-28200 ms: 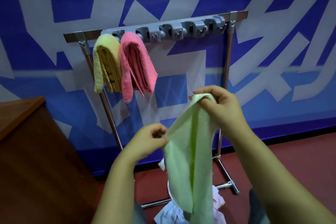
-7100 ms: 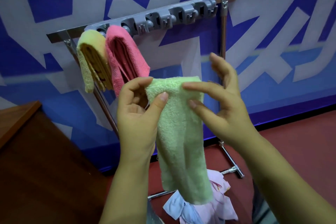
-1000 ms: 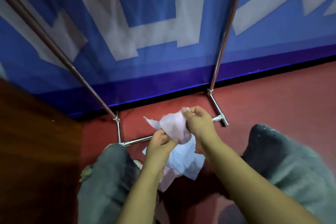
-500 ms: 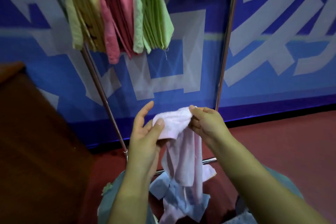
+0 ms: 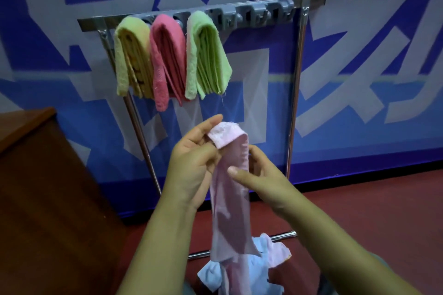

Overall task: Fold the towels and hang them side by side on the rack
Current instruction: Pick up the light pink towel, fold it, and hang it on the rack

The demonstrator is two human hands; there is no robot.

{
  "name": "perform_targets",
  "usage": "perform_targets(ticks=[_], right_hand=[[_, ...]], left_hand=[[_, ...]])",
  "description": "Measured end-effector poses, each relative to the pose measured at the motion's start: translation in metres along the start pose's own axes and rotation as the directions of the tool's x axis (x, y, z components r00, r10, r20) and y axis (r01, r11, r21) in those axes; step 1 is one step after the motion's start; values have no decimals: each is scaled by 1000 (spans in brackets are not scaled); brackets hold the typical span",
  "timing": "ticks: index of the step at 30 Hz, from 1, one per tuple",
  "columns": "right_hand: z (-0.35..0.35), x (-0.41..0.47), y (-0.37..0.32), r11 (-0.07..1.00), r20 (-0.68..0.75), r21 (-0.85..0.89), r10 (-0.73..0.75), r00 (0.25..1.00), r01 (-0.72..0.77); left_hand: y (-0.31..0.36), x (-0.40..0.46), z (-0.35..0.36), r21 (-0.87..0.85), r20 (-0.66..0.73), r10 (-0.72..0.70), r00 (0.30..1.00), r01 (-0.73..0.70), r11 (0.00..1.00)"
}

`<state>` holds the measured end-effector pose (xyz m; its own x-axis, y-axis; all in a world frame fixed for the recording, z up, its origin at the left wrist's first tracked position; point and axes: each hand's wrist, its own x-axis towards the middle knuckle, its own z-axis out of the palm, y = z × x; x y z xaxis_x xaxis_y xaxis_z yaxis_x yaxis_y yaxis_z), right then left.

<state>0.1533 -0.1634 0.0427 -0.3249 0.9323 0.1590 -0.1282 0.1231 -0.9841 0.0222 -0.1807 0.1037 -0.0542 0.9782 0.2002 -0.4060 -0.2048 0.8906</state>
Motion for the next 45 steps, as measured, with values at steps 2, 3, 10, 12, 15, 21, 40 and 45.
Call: perform_targets(ticks=[2,3,10,12,15,21,40,45], right_hand=[[0,4,6,974,-99,-225,-25,995,2],[0,7,9,952,-153,-307,-49,987,0],[-25,14,11,898,-280,-438,-90,956,-44],[-34,17,6,840,-262,-542,-140,955,-26],[-46,18,-7,770,-76,-638,-99,992,28],[-82,22,-23,560,33,-829,48,998,0],[-125,5,-22,827,-190,556,232,954,-91],[-101,7,-26,711,-231,699,328,916,-78]], left_hand=[[2,0,1,0,22,19,1000,-19,1000],[2,0,0,1,23,25,999,-25,1000],[13,8,-26,54,-176,150,973,-143,988],[16,10,-37,69,-209,164,964,-152,986],[21,16,-52,112,-276,166,947,-140,984],[29,32,-85,230,-363,226,904,-148,962],[10,38,-121,-68,-374,-28,927,3,998],[-6,32,-123,-93,-440,-91,894,55,994]])
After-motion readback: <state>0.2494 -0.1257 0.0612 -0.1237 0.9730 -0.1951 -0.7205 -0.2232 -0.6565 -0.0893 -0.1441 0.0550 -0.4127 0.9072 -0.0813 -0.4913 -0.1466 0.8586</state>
